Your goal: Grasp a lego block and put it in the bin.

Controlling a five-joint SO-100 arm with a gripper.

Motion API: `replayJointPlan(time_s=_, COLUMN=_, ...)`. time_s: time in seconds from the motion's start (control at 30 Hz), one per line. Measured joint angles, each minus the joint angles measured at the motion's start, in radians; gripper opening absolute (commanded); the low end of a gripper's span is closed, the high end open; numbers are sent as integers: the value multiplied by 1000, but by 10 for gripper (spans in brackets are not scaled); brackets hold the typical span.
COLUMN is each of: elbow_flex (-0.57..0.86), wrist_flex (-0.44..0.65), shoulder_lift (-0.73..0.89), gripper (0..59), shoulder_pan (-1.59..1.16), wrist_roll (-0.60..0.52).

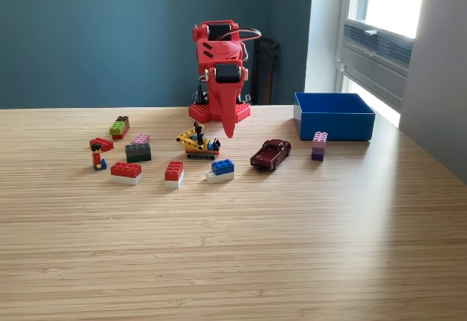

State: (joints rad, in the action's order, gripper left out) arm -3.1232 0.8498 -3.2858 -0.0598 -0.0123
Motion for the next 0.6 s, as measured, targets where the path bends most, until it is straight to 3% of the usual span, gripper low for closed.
replayJointPlan(time_s=0.6, elbow_flex=0, wrist_flex=0, shoulder_lift=0, gripper=1, shoulder_pan=0, wrist_roll=6)
